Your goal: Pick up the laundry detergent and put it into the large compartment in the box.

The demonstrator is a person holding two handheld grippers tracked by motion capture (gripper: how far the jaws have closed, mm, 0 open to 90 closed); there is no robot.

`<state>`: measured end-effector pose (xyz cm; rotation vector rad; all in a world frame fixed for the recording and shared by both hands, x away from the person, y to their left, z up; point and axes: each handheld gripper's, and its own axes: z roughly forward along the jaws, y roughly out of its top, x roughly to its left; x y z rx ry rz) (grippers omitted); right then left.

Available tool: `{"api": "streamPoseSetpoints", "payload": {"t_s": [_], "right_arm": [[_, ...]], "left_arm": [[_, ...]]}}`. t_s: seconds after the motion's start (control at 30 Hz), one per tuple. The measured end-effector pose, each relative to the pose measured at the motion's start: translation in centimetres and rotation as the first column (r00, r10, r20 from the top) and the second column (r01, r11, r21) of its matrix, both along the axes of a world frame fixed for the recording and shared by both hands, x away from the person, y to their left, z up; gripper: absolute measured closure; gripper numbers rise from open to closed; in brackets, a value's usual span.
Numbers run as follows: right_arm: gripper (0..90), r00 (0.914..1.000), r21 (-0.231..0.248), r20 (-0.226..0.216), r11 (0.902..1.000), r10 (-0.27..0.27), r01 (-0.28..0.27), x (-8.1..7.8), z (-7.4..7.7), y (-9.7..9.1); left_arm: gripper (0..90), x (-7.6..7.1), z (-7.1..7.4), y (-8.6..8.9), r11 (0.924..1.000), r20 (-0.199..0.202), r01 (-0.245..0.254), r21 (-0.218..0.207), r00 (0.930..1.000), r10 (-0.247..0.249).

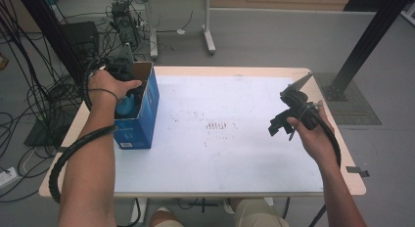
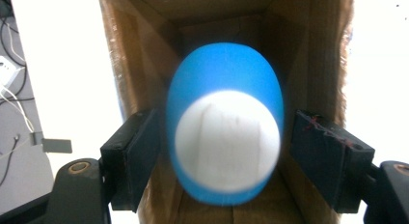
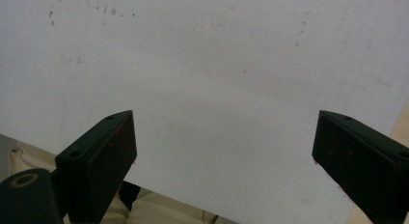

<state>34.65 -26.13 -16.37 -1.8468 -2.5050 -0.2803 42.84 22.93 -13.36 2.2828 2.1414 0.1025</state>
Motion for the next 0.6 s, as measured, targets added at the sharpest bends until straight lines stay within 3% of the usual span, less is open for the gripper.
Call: {"api": "streamPoseSetpoints", "payload": {"t_s": [0.13,0.37,0.6], "right_arm": [[8.2,1.0000,0.000,0.001,1.0000,0.008,-0.008,0.1,-0.1,0.0],[8.2,1.0000,0.001,0.001,1.0000,0.005,-0.005,0.4,0.0,-0.1],[7.9,1.0000,-0.002,0.010,1.0000,0.001,-0.001,0.8,0.7,-0.1]], "left_arm": [[23.5,-0.5,1.5,-0.2,1.0000,0.009,0.006,0.005,0.9999,-0.006],[18.4,-1.8,4.5,0.2,0.9993,0.041,0.028,-0.025,0.9988,-0.027],[14.8,-3.0,6.7,-1.9,0.9904,0.085,0.128,-0.052,0.9887,-0.123]]}}
